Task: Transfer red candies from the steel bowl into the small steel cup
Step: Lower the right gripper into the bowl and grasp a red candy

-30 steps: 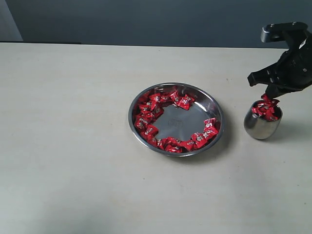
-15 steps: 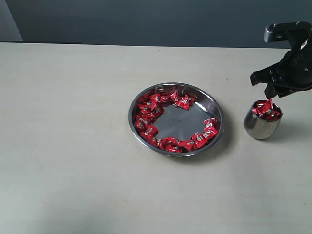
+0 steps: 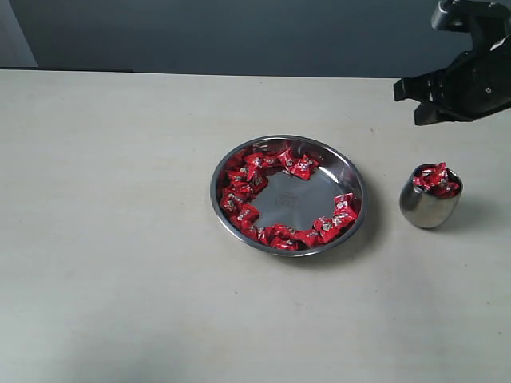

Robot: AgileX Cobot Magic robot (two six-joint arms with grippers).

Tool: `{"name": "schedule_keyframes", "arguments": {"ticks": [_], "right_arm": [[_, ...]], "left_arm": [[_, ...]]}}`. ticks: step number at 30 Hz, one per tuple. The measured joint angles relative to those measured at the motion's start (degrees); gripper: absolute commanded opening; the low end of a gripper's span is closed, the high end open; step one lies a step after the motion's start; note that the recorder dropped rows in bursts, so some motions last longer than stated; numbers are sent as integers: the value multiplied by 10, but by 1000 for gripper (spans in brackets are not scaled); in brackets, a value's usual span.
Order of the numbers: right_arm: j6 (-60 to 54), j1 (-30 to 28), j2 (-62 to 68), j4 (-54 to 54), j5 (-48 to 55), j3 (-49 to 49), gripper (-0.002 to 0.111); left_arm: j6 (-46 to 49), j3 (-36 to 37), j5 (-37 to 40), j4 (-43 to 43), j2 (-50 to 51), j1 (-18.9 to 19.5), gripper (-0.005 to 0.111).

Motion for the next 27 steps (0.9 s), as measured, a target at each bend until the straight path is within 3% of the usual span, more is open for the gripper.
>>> {"name": "schedule_keyframes", "arguments": {"ticks": [5,8,14,20,23,27], "right_arm": [[-204,36,2,183,0,0,-1],[-276,75,5,241,-14,0,-1],[-309,136,6,255,-52,0,-1],[-305,146,27,256,-32,0,-1],[-304,146,57,256,-18,0,8],[-308,146,100,256,6,0,36]], "left_arm": [[0,0,0,0,0,0,0],[0,0,0,0,0,0,0],[0,0,0,0,0,0,0],[0,0,0,0,0,0,0],[0,0,0,0,0,0,0],[0,0,0,0,0,0,0]]}}
